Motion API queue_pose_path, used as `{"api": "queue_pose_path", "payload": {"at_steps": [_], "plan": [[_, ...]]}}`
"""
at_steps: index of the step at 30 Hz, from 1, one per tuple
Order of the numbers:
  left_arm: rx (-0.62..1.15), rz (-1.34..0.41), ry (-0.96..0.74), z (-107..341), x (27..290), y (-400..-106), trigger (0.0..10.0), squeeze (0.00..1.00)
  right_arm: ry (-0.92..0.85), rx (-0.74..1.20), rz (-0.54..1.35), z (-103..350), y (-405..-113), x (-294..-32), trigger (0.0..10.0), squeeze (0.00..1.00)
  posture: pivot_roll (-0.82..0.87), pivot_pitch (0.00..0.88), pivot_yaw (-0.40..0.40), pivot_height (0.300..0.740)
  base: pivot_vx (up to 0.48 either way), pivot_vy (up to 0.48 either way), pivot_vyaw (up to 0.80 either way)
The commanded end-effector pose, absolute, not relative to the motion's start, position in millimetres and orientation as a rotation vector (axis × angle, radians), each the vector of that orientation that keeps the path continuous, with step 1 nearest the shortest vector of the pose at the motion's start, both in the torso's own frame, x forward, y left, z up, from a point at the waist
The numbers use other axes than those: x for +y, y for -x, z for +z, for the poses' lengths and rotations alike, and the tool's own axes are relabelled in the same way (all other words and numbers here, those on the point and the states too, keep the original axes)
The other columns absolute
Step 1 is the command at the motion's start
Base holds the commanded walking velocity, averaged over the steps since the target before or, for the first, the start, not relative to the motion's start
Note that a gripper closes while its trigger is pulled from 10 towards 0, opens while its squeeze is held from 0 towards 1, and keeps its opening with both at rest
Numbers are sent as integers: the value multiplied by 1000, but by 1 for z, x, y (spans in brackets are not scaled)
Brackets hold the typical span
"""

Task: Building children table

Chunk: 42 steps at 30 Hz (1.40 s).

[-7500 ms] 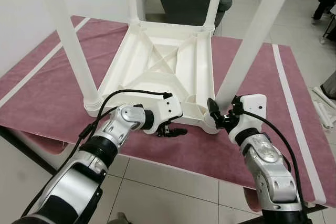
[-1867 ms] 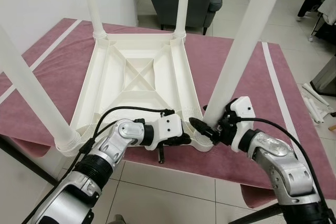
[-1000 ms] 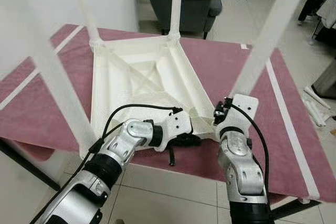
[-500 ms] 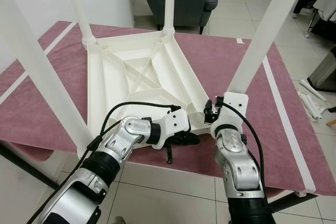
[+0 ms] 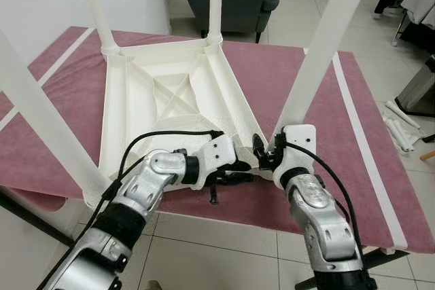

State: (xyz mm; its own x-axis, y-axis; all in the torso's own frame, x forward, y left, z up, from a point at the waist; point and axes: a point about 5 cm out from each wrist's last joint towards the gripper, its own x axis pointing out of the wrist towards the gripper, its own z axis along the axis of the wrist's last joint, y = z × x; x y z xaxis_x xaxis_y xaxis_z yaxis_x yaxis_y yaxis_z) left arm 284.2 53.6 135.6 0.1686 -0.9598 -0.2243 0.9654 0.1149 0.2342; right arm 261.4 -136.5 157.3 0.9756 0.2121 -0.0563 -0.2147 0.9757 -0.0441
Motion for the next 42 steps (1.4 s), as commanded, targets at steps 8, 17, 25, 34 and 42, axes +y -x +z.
{"api": "queue_pose_path", "payload": {"at_steps": [8, 17, 25, 34, 42], "plan": [[48, -1185, -392, 141, 88, -283, 10000, 0, -67, 90, 570, 160, -245, -94, 10000, 0, 49, 0, 25, 740, 0, 0, 0], [139, -1235, -517, 132, 92, -283, 10000, 0, -30, 117, 743, 159, -240, -79, 10000, 0, 73, 0, 4, 740, 0, 0, 0], [228, -1316, -642, 119, 96, -286, 10000, 0, 45, 130, 731, 161, -245, -104, 10000, 0, 54, 0, 10, 740, 0, 0, 0], [285, -1454, -791, 116, 104, -296, 0, 0, 50, 140, 665, 157, -245, -114, 10000, 0, 20, 0, 32, 740, 0, 0, 0], [309, -1568, -714, 115, 104, -285, 10000, 0, 53, 143, 642, 156, -244, -119, 10000, 0, 12, 0, 40, 740, 0, 0, 0]]}}
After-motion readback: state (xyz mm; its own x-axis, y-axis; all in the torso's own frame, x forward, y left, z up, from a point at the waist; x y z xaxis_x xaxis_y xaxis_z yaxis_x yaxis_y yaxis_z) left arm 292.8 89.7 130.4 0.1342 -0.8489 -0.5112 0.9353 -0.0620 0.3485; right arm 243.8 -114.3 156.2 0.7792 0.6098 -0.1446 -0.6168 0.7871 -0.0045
